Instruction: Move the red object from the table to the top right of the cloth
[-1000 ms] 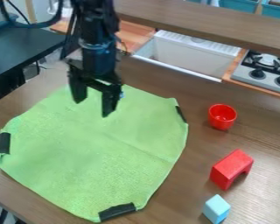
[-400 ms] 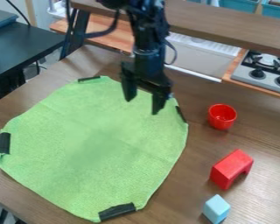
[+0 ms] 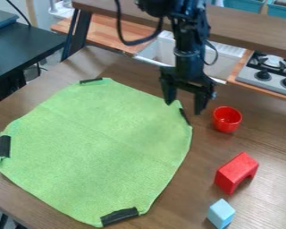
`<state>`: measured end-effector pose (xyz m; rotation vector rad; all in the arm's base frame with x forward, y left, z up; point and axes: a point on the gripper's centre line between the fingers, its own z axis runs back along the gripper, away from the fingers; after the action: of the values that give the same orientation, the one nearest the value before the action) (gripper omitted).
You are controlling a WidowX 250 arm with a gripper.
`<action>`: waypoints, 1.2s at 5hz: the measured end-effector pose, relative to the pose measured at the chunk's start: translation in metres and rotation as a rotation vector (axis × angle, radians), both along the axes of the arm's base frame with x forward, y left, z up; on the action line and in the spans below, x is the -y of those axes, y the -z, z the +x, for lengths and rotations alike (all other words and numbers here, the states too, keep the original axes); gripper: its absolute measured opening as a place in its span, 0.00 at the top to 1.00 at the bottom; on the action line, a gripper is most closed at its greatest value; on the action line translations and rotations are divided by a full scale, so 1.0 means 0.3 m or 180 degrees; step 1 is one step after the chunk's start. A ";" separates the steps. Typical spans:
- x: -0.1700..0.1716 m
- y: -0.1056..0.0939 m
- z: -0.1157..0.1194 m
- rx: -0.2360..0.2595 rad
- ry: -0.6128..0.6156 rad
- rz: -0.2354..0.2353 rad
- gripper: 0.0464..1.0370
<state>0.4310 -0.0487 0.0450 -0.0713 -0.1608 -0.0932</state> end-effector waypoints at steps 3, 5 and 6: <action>0.171 -0.005 0.132 0.0138 0.0074 -0.0059 0.04; 0.213 0.048 0.181 0.0101 0.0115 0.0082 0.04; 0.205 0.062 0.185 0.0145 0.0125 0.0126 0.04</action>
<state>0.4866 -0.1103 0.0264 -0.0329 -0.2031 -0.1371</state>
